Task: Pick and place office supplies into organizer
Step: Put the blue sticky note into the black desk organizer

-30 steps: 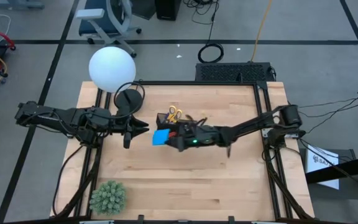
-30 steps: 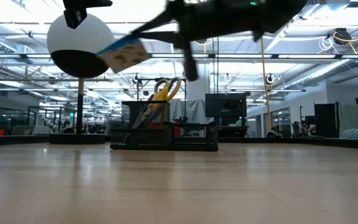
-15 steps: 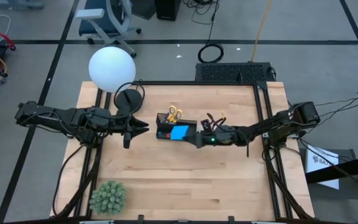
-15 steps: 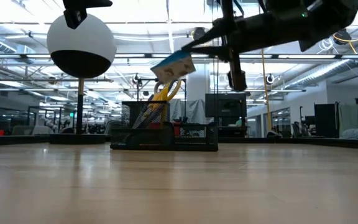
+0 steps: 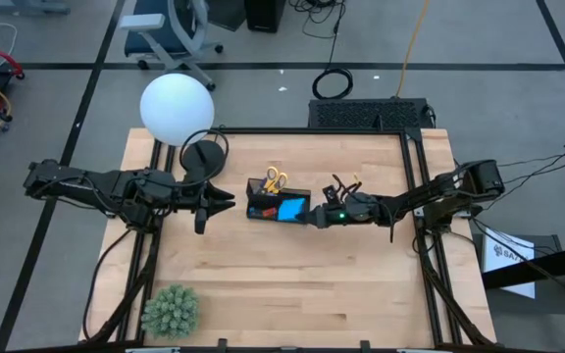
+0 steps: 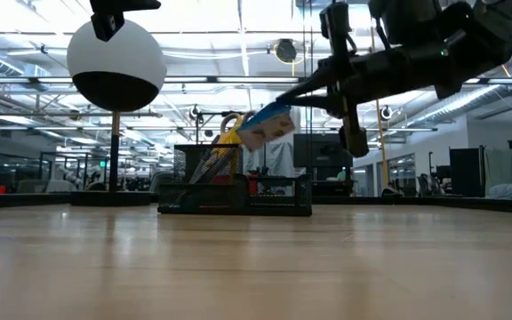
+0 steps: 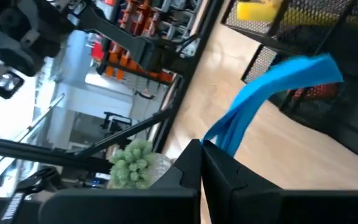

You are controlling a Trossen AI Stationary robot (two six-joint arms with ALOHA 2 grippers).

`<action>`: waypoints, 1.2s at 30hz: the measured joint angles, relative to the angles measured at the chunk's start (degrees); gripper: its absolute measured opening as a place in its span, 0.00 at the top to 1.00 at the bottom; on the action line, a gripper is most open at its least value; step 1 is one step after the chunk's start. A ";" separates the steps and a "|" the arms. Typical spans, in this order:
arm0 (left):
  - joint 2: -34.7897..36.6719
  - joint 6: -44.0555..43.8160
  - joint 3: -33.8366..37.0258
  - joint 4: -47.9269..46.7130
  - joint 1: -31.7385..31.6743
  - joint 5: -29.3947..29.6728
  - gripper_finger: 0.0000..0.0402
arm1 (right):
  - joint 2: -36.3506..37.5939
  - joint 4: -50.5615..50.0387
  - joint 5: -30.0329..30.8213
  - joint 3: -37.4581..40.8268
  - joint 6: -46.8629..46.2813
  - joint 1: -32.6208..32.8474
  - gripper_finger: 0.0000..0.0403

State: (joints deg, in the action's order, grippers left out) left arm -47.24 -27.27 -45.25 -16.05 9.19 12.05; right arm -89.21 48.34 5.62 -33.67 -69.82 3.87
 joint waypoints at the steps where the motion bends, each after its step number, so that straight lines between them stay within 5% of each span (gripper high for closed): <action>1: 0.00 0.00 0.00 0.00 0.00 0.02 0.71 | 0.00 0.99 -0.51 0.56 -0.01 -0.33 1.00; 21: 0.00 0.00 0.02 0.01 0.00 0.00 0.71 | -0.02 -1.12 -14.54 2.73 2.99 -13.21 1.00; 36: 0.00 0.00 0.02 0.02 0.00 0.02 0.71 | -0.02 -4.73 -16.24 2.73 2.00 -13.57 1.00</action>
State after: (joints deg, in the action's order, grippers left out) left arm -47.24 -27.27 -45.23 -16.03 9.19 12.08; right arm -89.23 43.61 -10.61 -30.94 -67.82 -9.69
